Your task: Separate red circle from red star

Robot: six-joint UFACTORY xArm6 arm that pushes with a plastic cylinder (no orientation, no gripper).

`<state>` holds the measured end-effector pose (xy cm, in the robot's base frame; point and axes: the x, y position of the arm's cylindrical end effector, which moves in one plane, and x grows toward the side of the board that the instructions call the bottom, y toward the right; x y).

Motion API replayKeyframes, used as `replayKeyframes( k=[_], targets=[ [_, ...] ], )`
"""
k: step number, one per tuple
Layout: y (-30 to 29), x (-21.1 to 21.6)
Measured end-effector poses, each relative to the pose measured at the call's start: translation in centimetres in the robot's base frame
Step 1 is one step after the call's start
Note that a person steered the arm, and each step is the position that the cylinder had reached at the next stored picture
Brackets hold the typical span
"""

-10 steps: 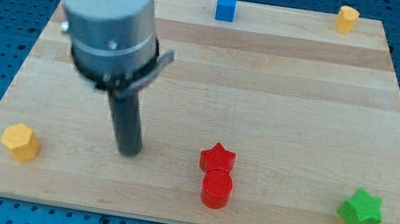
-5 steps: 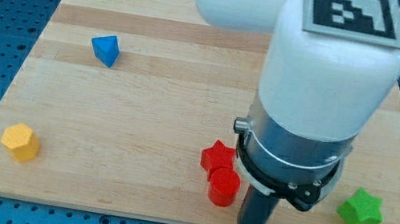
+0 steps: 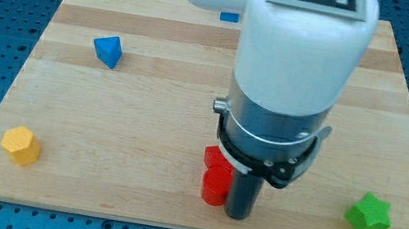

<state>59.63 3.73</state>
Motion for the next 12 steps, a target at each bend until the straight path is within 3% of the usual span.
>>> replayKeyframes(
  k=[2, 4, 5, 12],
  targets=[
    [-2.5, -2.0],
    [-2.6, 1.5],
    [-2.8, 0.0],
    [-17.5, -5.3]
  ],
)
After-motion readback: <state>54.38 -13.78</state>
